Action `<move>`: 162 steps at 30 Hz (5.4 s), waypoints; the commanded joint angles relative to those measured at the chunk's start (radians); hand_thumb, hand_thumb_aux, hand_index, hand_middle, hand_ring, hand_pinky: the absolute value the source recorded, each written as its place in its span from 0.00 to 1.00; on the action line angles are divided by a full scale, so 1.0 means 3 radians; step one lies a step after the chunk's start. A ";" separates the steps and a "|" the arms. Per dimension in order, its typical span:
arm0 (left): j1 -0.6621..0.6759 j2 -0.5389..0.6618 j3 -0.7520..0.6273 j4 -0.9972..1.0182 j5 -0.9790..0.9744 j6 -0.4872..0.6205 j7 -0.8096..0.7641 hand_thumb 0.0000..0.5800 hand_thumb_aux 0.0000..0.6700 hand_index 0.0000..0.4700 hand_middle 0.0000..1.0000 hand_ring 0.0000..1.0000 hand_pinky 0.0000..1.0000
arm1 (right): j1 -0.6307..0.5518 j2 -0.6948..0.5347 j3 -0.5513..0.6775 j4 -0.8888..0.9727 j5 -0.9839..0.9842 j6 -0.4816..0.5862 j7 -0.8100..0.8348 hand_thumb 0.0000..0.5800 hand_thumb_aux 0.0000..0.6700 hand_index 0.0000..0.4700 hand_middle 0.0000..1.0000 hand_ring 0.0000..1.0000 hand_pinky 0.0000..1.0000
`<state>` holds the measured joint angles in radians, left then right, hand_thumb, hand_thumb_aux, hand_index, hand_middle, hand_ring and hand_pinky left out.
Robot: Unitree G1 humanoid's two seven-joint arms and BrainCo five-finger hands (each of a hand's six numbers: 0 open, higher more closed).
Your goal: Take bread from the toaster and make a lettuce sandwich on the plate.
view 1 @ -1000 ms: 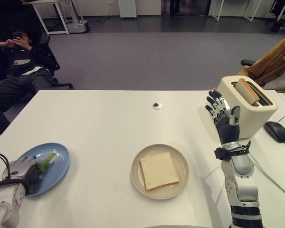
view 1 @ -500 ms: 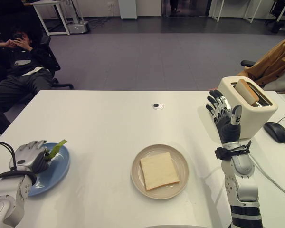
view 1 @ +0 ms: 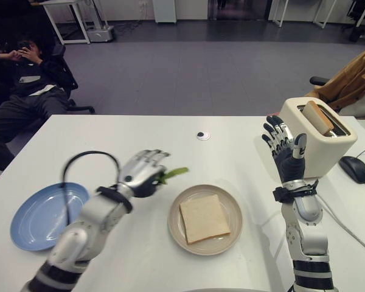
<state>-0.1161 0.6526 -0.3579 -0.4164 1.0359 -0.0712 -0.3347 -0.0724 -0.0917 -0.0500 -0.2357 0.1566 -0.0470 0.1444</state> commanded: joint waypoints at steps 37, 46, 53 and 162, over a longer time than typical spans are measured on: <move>0.0361 -0.1695 0.1457 0.0122 -0.3077 0.0643 -0.0443 0.00 0.00 0.00 0.00 0.00 0.00 | -0.1163 -0.1876 -0.0532 0.1399 -0.1754 -0.0383 -0.0625 0.00 0.00 0.00 0.00 0.00 0.00; 0.0693 -0.1862 0.1958 0.0612 -0.3772 -0.0163 -0.0031 0.00 0.00 0.00 0.00 0.00 0.00 | -0.1586 -0.2096 0.0089 0.3194 -0.2341 -0.0540 -0.1047 0.78 0.53 0.53 0.00 0.00 0.00; 0.0790 -0.1788 0.1782 0.0640 -0.3637 -0.0464 0.0070 0.00 0.00 0.00 0.00 0.00 0.00 | -0.1767 -0.2006 0.0379 0.3690 -0.2348 -0.0694 -0.1267 1.00 1.00 1.00 0.00 0.00 0.00; -0.0217 -0.0641 -0.0405 0.1863 -0.0810 -0.0134 0.0366 1.00 1.00 1.00 1.00 1.00 1.00 | -0.0832 -0.0885 0.1690 0.1852 -0.2696 -0.0495 -0.0079 1.00 1.00 1.00 1.00 1.00 1.00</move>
<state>-0.1812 0.4687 -0.4578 0.0754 0.7651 -0.1288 -0.2192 -0.2785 -0.3670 0.4652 0.2567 -0.6175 -0.1949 0.1809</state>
